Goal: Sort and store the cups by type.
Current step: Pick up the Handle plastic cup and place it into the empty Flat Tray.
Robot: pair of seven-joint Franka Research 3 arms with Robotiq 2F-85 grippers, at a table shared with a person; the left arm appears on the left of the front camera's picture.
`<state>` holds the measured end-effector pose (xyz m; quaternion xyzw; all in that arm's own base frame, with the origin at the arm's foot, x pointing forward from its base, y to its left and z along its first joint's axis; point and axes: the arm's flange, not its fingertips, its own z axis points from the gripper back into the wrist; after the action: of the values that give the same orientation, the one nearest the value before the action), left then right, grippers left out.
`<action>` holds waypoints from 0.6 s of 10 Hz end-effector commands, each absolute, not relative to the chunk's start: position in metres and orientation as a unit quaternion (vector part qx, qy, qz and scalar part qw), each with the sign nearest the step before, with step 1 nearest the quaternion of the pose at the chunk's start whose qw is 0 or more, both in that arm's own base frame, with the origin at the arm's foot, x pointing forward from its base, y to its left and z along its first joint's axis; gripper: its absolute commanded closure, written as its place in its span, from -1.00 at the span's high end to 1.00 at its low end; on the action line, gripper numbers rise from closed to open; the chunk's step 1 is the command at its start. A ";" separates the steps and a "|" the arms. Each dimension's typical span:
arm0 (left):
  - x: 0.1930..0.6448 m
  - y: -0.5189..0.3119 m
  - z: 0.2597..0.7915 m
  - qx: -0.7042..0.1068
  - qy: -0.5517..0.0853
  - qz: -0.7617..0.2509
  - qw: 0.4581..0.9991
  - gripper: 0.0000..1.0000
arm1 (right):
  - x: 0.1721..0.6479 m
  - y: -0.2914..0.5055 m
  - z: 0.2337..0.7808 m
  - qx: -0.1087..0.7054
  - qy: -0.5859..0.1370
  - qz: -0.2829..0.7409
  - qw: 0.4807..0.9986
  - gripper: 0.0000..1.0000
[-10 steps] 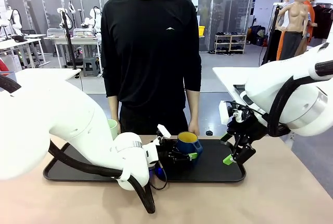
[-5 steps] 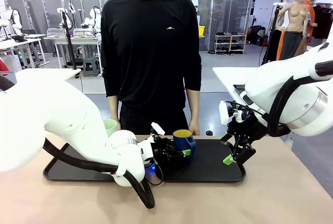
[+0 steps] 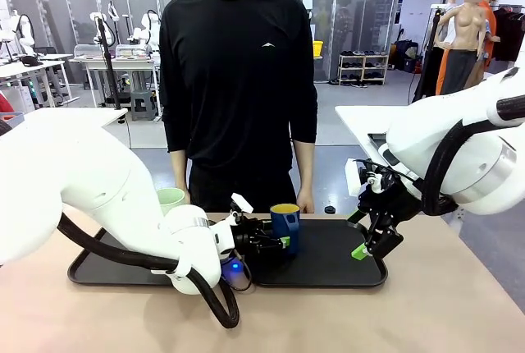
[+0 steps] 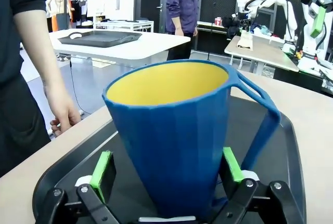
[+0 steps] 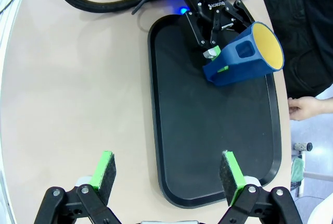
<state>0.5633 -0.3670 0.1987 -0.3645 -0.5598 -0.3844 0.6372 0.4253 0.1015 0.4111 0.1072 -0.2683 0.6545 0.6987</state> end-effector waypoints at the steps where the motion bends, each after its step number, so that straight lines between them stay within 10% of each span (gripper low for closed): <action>1: 0.500 -0.365 0.159 -0.340 -0.575 -0.387 0.635 1.00 | 0.425 0.101 0.411 0.101 -0.266 0.653 0.702 1.00; 6: 0.475 -0.342 0.145 -0.326 -0.572 -0.395 0.641 1.00 | 0.425 0.101 0.411 0.101 -0.266 0.653 0.702 1.00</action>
<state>0.5453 -0.3411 0.1955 -0.3534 -0.5510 -0.3963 0.6438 0.4253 0.1015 0.4111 0.1072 -0.2683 0.6545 0.6987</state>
